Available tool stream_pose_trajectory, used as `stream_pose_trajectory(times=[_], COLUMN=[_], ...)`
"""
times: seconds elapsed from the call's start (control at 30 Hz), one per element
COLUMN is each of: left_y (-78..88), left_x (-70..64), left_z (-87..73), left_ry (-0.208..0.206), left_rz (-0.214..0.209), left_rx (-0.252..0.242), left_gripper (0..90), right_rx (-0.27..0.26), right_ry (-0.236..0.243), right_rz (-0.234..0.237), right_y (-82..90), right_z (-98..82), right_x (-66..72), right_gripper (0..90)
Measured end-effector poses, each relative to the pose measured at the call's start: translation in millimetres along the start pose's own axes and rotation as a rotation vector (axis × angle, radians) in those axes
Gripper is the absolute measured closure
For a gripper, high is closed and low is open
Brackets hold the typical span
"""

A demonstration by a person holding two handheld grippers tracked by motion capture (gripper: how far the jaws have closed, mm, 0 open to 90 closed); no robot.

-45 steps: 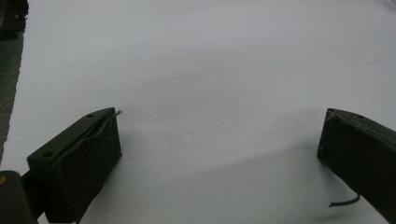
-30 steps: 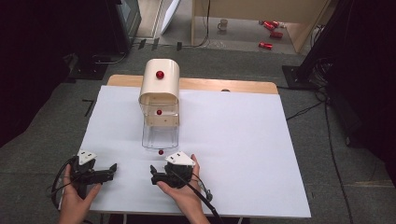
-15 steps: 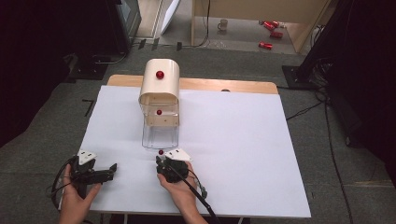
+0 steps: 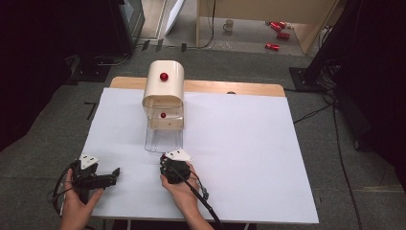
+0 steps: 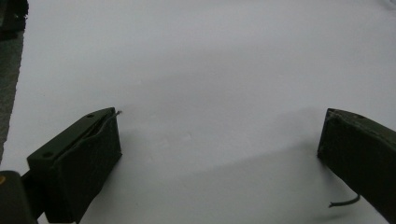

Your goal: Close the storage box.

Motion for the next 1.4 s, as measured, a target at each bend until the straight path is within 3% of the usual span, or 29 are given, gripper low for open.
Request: stream_pose_trajectory(times=[0.43, 1.4], left_y=[0.0, 0.0], left_x=[-0.1, 0.0], left_z=[0.0, 0.0], left_ry=[0.001, 0.0], left_rz=[0.0, 0.0], left_rx=[0.0, 0.0], left_gripper=[0.0, 0.0], right_rx=[-0.045, -0.03], right_ry=[-0.01, -0.02], right_rz=[0.011, -0.022], right_y=[8.5, -31.2], right_z=[26.2, 54.4], right_x=[-0.3, -15.8], right_gripper=[75.9, 75.9])
Point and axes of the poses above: each handheld gripper's, and its own axes: y roughly backward along the jaws, z roughly out of its top, x roughly to its left, the point moved 10 cm from there along -y, roughly forward along the jaws, and after that the axes turned 12 degrees about -z, right-handed, at the moved point
